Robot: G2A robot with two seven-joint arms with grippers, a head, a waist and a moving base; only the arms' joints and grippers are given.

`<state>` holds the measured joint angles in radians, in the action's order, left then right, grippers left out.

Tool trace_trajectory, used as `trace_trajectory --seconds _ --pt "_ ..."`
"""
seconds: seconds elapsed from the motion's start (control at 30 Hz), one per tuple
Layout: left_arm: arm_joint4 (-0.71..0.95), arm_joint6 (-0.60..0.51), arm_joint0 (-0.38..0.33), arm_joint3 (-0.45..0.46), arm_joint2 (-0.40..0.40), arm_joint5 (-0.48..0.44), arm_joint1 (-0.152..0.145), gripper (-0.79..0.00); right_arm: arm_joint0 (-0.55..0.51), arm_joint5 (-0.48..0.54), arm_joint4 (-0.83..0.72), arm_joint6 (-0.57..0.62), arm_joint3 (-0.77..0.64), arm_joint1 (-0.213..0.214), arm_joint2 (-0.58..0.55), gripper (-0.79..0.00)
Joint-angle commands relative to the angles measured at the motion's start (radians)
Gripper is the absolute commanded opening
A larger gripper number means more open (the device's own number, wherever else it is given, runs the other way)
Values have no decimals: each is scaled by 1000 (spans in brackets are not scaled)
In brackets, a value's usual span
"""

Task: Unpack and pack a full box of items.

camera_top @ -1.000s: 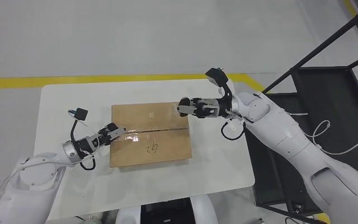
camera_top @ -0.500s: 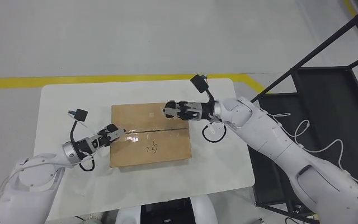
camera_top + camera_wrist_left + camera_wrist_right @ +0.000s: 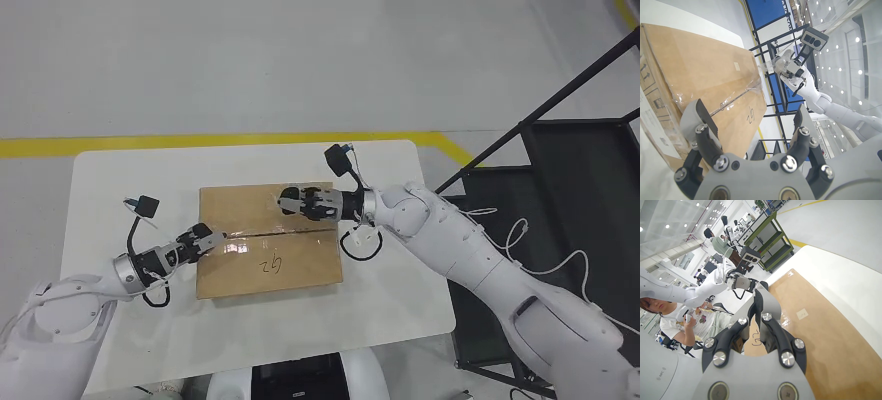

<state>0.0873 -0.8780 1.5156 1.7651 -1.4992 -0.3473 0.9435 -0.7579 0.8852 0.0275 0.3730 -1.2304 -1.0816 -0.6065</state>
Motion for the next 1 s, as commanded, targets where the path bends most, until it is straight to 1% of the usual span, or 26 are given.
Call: trace_trajectory --seconds 0.0,0.3,0.47,0.67,0.97 --pt "0 -1 3 3 -4 1 -1 0 -1 -1 14 -5 8 -9 5 -785" --pt "2 -4 7 13 -6 3 -3 0 -12 26 28 3 -2 -37 14 -785" --pt "8 -9 4 14 -2 0 -3 0 -31 5 60 3 -16 -53 27 -785" --pt "11 -12 11 20 -10 -2 -5 0 -32 -9 75 -8 6 -76 37 -785" --pt "22 -20 17 19 -6 -4 -7 0 -33 -5 93 -15 25 -102 34 -785"
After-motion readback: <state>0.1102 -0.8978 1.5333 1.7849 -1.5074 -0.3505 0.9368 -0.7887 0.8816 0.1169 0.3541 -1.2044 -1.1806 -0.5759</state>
